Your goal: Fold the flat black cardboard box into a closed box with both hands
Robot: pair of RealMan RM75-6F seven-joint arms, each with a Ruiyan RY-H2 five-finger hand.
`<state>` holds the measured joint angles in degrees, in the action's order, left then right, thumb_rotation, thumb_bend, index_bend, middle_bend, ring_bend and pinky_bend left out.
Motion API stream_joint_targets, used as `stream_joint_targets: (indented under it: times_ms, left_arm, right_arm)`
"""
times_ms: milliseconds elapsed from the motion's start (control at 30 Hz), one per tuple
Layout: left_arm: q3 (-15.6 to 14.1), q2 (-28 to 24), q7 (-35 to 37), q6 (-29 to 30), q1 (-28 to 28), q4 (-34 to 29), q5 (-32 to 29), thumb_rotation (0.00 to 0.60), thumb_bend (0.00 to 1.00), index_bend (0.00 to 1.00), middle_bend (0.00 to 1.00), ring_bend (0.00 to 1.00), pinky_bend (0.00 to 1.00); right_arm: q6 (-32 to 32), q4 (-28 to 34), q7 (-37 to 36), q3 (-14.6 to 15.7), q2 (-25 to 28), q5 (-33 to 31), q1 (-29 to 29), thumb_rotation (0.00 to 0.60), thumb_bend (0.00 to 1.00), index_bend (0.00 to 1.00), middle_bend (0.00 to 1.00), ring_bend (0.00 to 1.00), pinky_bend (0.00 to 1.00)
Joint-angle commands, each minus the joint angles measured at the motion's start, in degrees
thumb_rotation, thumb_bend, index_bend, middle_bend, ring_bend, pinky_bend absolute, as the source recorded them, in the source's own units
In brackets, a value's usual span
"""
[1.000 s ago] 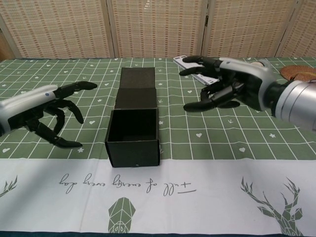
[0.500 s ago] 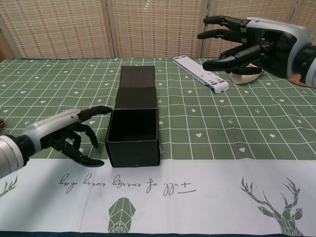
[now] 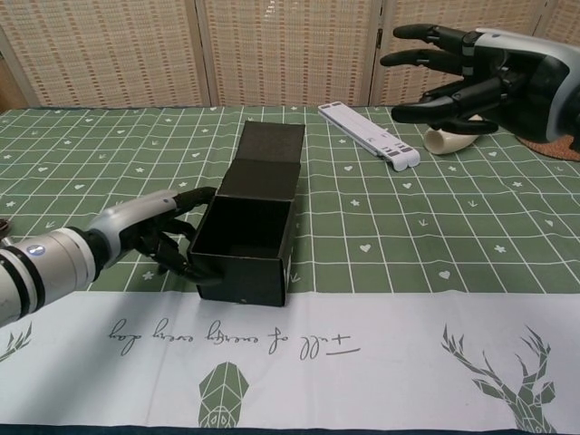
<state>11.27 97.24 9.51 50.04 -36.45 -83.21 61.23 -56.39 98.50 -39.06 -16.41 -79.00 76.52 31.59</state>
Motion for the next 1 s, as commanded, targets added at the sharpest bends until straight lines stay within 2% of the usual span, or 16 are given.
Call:
stream_joint_targets:
  times_ms: [33,367,1000]
  left_arm:
    - [0.55,-0.74,2.33,-2.15,-0.52,0.71,0.43,0.598,0.07,0.0,0.0,0.41,0.74]
    - [0.57,0.15,8.64,-4.64,-0.41,2.13,3.2,0.6,0.07,0.0,0.0,0.42,0.75]
    - [2.03,4.35,10.35,-3.31,-0.01,4.87,1.81,0.6,0.07,0.0,0.02,0.46,0.75]
  right_arm:
    - [-0.24,-0.29,-0.64,0.35,0.12,0.36,-0.13,0.6,0.06,0.0,0.09,0.71,1.0]
    - [-1.18,-1.35,-2.05,1.14,-0.01,1.2,-0.24,0.6,0.06,0.0,0.1,0.71,1.0]
    - [-1.93,-2.05,-2.5,1.99,0.06,0.51,-0.6,0.6,0.06,0.0,0.1,0.71,1.0]
